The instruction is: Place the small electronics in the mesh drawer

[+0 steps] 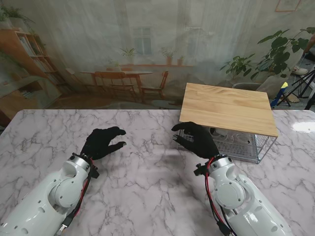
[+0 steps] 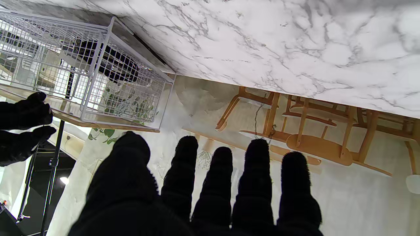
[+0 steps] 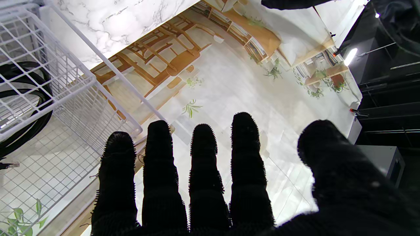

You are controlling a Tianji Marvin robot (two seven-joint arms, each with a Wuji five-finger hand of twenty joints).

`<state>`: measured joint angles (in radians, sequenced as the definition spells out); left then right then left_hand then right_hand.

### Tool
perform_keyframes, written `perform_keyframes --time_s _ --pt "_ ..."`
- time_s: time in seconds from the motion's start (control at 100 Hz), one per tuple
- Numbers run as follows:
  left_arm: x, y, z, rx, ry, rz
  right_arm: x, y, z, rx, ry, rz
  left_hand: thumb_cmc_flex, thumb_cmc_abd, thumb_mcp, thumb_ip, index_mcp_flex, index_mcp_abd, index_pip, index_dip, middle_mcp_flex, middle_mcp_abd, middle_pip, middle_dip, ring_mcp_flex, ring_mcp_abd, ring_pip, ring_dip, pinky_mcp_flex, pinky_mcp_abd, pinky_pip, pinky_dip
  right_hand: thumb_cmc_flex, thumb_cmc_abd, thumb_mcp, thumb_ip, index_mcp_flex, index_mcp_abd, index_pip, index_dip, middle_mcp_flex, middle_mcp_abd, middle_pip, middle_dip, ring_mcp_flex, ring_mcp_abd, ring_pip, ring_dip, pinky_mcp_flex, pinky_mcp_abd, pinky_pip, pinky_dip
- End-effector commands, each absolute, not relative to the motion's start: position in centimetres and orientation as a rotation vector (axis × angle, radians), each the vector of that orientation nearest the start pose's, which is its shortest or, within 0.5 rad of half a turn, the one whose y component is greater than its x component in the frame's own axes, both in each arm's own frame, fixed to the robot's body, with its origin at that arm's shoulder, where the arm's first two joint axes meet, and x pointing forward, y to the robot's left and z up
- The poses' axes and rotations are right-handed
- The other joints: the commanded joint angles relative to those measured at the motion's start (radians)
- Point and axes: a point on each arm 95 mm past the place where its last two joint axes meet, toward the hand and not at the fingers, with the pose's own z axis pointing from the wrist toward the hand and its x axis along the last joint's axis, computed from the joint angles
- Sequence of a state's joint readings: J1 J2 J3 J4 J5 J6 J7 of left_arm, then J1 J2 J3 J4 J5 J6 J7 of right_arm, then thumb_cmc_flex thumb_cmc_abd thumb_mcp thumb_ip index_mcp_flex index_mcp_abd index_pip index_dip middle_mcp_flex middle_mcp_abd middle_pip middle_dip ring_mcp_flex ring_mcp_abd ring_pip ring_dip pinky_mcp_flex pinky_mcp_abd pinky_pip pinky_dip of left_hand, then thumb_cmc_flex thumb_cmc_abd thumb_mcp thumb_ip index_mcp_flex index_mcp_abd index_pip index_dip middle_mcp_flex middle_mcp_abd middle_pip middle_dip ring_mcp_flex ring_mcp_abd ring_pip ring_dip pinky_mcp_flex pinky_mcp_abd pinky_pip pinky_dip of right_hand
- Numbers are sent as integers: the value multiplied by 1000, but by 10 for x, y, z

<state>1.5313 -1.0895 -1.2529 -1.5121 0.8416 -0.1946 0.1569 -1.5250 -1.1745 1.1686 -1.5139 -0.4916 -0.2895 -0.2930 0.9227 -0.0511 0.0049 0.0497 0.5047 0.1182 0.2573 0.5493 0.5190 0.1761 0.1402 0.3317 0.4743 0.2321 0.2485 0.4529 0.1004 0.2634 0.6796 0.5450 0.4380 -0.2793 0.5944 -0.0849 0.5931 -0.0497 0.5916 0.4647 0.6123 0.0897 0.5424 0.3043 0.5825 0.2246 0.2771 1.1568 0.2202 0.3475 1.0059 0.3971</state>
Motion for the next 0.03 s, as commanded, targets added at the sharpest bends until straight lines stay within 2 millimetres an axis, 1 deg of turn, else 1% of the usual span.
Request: perform_keyframes --time_s 0.0,0.02 --pt "412 19 -317 -1203 1386 -1719 401 29 -312 -1803 -1259 -2730 -2 41 -23 -26 11 13 3 9 -29 9 -9 4 -22 11 -19 2 -11 13 -11 15 -51 30 19 21 -6 -6 16 3 15 -13 1 3 -3 -26 -27 -1 -7 -36 2 -10" --pt "411 19 -317 -1199 1388 -1719 400 29 -312 -1801 -1260 -2733 -2 40 -23 -26 11 13 2 9 -28 10 -9 4 -21 10 -19 2 -11 13 -11 15 -51 29 19 21 -4 -6 17 3 15 -12 1 3 -4 -25 -27 -1 -6 -36 3 -10"
